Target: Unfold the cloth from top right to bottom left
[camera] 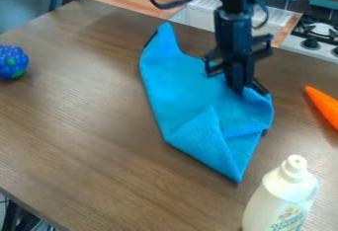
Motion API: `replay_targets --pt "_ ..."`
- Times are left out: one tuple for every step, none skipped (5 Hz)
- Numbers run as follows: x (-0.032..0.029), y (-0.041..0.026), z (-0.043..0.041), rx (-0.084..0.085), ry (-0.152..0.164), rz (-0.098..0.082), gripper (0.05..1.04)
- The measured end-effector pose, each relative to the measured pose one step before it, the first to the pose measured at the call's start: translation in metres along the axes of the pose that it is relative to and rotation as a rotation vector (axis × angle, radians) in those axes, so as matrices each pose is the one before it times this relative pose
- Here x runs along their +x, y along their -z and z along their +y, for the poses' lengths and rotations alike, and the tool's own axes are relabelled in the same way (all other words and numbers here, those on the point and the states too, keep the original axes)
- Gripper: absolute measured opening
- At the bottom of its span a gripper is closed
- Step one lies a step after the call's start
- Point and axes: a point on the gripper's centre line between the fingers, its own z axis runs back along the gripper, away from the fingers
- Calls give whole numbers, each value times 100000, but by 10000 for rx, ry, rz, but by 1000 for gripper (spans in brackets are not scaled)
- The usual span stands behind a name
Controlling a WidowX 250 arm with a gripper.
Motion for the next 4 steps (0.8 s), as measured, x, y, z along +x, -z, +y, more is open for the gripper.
replay_targets --pt "711 -2201 1217 -449 -141 267 69" --pt "977 -1285 2729 -60 -321 418 69" --pt "1085 -1708 3867 -132 -312 478 69" --pt "338 -1785 2816 -203 58 259 69"
